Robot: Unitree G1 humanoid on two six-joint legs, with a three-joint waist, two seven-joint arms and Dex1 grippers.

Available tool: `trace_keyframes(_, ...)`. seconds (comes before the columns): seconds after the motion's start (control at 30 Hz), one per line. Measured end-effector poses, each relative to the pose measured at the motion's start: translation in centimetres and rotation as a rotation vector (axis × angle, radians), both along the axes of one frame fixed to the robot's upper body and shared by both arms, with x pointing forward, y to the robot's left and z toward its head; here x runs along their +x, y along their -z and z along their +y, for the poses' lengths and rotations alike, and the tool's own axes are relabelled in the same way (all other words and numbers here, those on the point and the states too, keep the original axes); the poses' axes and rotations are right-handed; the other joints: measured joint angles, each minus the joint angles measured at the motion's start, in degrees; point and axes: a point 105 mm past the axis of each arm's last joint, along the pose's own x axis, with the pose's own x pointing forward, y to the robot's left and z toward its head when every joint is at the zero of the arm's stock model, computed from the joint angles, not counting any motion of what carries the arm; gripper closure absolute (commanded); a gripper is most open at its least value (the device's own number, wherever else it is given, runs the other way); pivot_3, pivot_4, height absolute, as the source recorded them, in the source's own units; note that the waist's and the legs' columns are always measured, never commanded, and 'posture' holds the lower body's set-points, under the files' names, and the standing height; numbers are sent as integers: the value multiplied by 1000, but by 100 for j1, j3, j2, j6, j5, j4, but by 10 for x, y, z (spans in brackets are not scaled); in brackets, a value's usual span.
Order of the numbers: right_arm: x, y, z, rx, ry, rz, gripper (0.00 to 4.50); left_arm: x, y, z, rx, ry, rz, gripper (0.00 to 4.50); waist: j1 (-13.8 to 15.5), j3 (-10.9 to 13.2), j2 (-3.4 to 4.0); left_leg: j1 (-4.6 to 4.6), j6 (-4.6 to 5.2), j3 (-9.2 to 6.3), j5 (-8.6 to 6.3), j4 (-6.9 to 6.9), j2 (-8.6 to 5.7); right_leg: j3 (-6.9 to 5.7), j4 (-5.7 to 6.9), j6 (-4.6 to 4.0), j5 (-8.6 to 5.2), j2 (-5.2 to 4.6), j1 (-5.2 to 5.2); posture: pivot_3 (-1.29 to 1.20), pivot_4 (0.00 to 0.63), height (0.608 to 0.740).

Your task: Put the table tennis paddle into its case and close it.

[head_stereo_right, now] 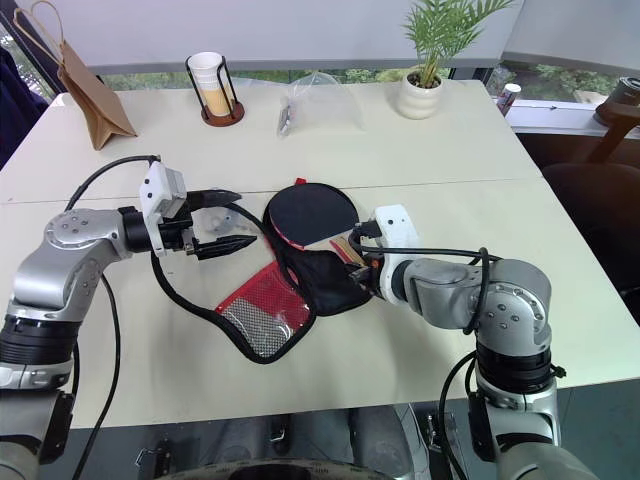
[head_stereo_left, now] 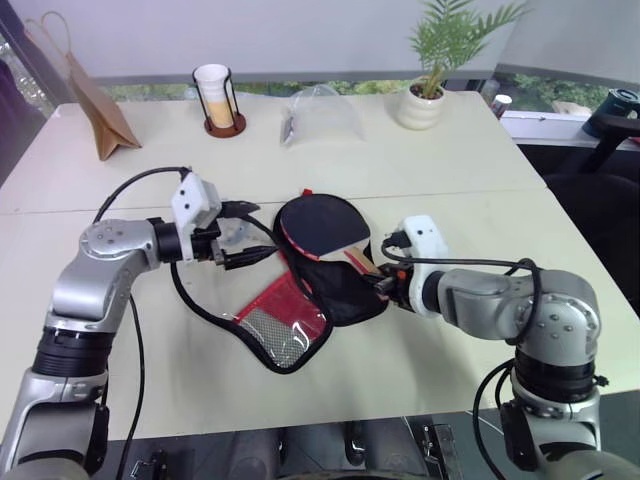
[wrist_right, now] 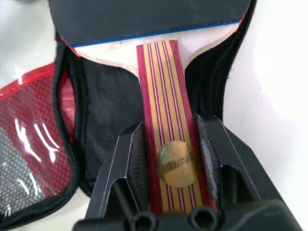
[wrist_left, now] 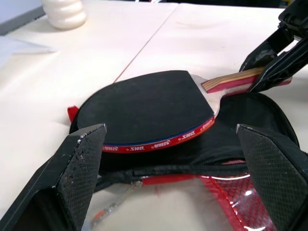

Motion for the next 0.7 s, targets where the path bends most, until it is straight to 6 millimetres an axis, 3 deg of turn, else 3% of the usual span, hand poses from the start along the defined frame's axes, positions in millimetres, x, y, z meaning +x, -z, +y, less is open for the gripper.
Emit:
trace_keyframes(0.13, 2, -1, 3, -7, 6, -1, 3406, -1, -2, -2, 3, 8, -9, 0, 3, 0, 0, 0, 0, 0, 0, 0, 0, 0, -1, -2, -1, 0, 0, 0, 150, 740)
trace_keyframes(0.37, 2, -4, 14, 23, -19, 2, 132, -2, -2, -2, 4, 7, -8, 0, -2, 0, 0, 0, 0, -2, 0, -1, 1, 0, -2, -2, -2, 1, 0, 0, 150, 740)
trace_keyframes(0.5, -9, -8, 28, 93, -126, 38, 53, -2, -2, -2, 4, 7, -8, 0, -5, 0, 0, -1, 1, -1, 0, -2, 3, 0, -3, -3, -2, 1, 0, 0, 150, 740)
trace_keyframes(0.7, 5, -45, -18, 32, -96, -56, 53, -3, 2, 1, 11, 2, 2, 0, 15, 1, 2, -7, 2, 0, -1, -2, -1, 0, -16, -4, -3, -5, -2, 0, 150, 740)
